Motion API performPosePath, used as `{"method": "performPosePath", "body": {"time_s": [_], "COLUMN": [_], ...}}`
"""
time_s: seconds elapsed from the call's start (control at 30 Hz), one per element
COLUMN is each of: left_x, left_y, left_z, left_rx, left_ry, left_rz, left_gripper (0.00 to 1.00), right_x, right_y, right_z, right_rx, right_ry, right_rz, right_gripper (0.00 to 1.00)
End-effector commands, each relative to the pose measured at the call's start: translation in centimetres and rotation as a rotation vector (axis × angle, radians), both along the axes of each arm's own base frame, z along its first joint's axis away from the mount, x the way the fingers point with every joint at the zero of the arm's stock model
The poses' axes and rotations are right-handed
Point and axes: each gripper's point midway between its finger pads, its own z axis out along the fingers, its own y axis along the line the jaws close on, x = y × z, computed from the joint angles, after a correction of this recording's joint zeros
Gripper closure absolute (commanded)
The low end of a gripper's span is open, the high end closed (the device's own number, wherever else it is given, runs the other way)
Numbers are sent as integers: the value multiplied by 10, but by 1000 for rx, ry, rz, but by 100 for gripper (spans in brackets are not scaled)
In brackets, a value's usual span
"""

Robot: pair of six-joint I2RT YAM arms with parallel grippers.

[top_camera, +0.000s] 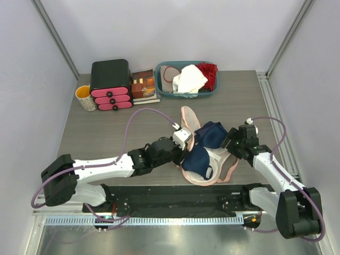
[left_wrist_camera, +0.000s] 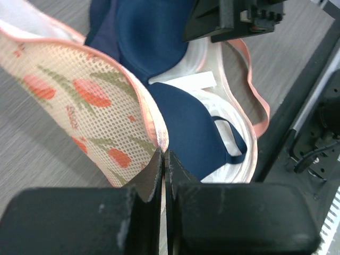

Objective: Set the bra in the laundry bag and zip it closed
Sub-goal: Close the laundry bag at the center of the board.

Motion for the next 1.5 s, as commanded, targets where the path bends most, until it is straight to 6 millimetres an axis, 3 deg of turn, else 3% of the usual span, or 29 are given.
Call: {"method": "performPosePath", "body": {"time_s": [0.0, 0.2, 0.3, 0.47, 0.63, 0.7, 0.77, 0.9, 0.97, 1.0, 1.07, 1.1, 1.17, 1.3, 1.33, 1.37, 1.4, 1.43, 1.47], "left_x": [-15, -36, -40, -41, -52, -61, -68, -71, -70, -70, -68, -69, -73, -79, -72, -67, -54, -33, -21], "left_y": [-23, -45, -58, -84, -114, -124, -129, -123, -115, -111, -101, -97, -91, -81, -78, -71, -66, -63, -60], "left_z": [14, 2, 5, 21, 12, 14, 4, -5, -7, 0, 0, 10, 13, 38, 53, 52, 55, 71, 64], "left_rx": [-55, -21, -30, -84, -81, -88, -74, -63, -49, -57, -35, -52, -54, -115, -146, -124, -118, -154, -123], "left_ry": [-47, -49, -61, -61, -21, -19, -3, 5, -4, -12, -18, -24, -5, 55, 60, 87, 96, 147, 186], "left_rz": [-82, -126, -132, -148, -232, -266, -286, -290, -282, -275, -258, -258, -272, -258, -229, -197, -127, -42, 8], "left_gripper": [100, 100, 100, 100, 100, 100, 100, 99, 93, 79, 64, 53, 47, 38, 37, 36, 31, 28, 24], "right_x": [-5, -7, -10, -16, -19, -20, -18, -19, -19, -19, -20, -21, -22, -20, -19, -19, -19, -17, -17], "right_y": [4, 6, 11, 17, 23, 23, 22, 18, 13, 12, 10, 8, 5, -2, -2, -2, -2, -3, -3], "right_z": [-1, -9, -17, -24, -29, -31, -29, -23, -18, -16, -9, -8, 0, 11, 15, 16, 18, 21, 22], "right_rx": [33, 49, 79, 122, 158, 156, 144, 114, 89, 85, 74, 71, 62, 41, 39, 39, 40, 40, 40], "right_ry": [-5, 9, 22, 27, 25, 31, 28, 43, 43, 38, 30, 31, 27, 9, 0, -3, -9, -13, -12], "right_rz": [0, 1, 6, 10, 18, 17, 21, 28, 15, 14, 8, -4, -23, -58, -61, -59, -61, -65, -67], "right_gripper": [32, 33, 35, 46, 51, 52, 51, 43, 40, 38, 37, 36, 35, 33, 33, 32, 32, 32, 32]}}
